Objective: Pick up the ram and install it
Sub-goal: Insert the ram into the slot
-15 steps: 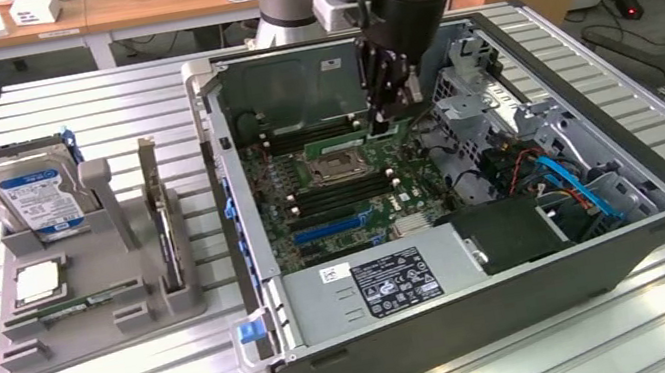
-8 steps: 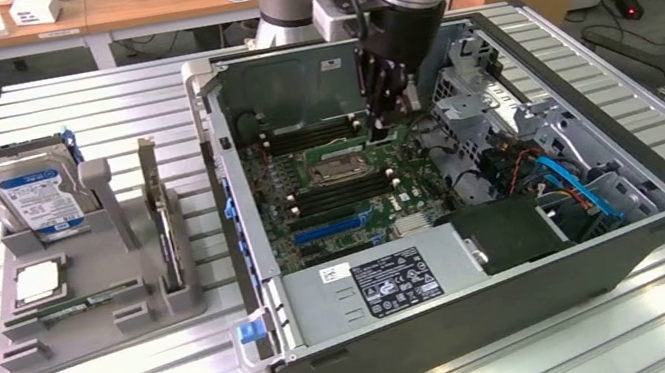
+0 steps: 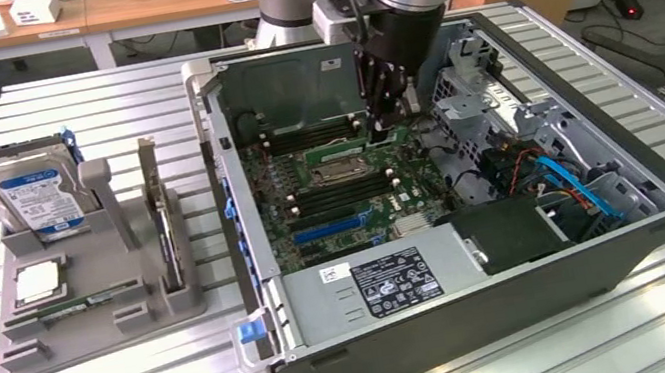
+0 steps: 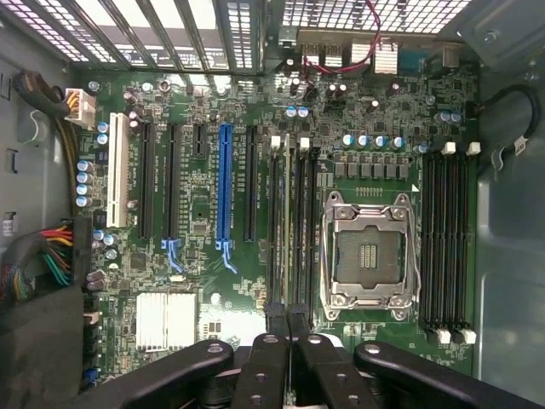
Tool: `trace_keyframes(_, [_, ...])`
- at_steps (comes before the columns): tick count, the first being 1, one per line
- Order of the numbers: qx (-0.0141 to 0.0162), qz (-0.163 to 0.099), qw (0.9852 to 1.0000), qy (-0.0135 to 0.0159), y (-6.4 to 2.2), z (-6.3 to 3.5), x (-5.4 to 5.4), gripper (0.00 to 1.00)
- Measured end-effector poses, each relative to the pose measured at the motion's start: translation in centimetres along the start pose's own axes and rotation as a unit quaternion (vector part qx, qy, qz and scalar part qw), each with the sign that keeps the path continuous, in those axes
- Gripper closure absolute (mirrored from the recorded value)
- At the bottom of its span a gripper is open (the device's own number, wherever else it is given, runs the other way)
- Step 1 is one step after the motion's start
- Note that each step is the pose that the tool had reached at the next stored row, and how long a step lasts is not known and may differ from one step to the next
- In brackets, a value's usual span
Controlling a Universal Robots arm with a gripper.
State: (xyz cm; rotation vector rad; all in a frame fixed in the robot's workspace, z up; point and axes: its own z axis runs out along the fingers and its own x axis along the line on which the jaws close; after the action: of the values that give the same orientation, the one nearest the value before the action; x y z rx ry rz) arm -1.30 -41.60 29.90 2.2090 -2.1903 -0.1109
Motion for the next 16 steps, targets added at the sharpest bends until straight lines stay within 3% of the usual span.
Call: trace_keyframes(16, [0.0000,0.000,1.0000,-0.0001,-0.01,0.26,0.44,0.89])
